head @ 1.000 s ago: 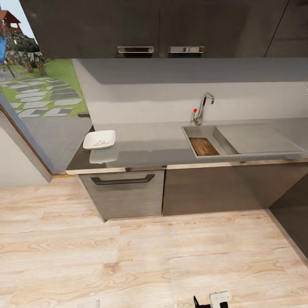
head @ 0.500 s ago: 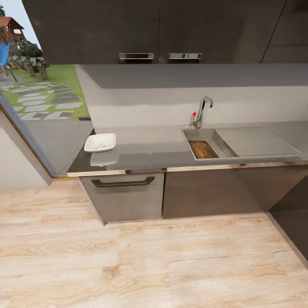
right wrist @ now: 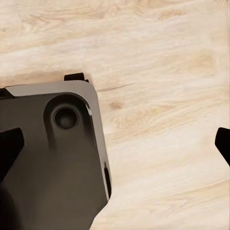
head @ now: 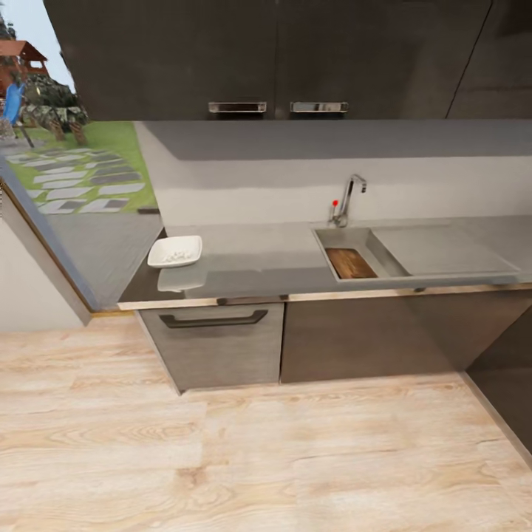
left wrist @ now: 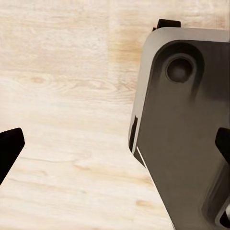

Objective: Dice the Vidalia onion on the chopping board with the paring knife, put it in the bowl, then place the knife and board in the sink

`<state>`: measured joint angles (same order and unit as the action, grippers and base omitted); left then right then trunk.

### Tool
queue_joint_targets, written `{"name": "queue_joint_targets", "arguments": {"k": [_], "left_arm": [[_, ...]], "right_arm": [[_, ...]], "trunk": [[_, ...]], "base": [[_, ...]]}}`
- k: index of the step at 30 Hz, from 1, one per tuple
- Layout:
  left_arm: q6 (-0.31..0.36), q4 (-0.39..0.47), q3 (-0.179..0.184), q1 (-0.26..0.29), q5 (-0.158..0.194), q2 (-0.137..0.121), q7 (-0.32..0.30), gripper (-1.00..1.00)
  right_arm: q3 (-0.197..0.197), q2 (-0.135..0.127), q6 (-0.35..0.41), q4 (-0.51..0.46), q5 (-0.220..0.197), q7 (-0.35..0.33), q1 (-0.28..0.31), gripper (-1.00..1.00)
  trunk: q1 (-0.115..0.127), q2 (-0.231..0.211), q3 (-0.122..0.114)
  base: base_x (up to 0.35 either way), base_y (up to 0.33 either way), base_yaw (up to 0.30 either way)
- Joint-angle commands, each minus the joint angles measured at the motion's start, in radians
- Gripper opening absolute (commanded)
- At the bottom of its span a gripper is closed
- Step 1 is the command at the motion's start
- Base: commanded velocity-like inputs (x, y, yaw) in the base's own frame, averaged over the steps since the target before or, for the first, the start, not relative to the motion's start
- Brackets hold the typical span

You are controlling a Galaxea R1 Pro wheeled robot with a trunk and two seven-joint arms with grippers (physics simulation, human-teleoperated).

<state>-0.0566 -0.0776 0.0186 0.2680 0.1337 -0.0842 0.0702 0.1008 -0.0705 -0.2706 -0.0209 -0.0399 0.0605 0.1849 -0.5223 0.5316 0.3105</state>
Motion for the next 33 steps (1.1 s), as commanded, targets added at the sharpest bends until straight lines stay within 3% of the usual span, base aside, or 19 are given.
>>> {"name": "queue_joint_targets", "arguments": {"k": [1, 22, 33], "left_arm": [[-0.006, -0.004, 0.002, 0.002, 0.009, 0.001, 0.000, 1.00], [-0.007, -0.002, 0.001, 0.001, 0.009, 0.002, 0.002, 1.00], [-0.007, -0.002, 0.001, 0.000, 0.009, 0.003, 0.002, 1.00]], "right_arm": [[0.004, 0.001, -0.004, 0.001, -0.007, -0.002, 0.001, 1.00], [0.004, 0.002, -0.006, 0.001, -0.011, -0.002, 0.001, 1.00], [0.004, 0.003, -0.005, 0.001, -0.012, -0.002, 0.001, 1.00]], "trunk": [[0.000, 0.001, 0.000], [0.000, 0.001, -0.029], [0.000, 0.001, -0.046]], "base": [[0.075, 0.000, 0.067], [0.253, -0.099, 0.162], [0.033, -0.003, 0.005]]}}
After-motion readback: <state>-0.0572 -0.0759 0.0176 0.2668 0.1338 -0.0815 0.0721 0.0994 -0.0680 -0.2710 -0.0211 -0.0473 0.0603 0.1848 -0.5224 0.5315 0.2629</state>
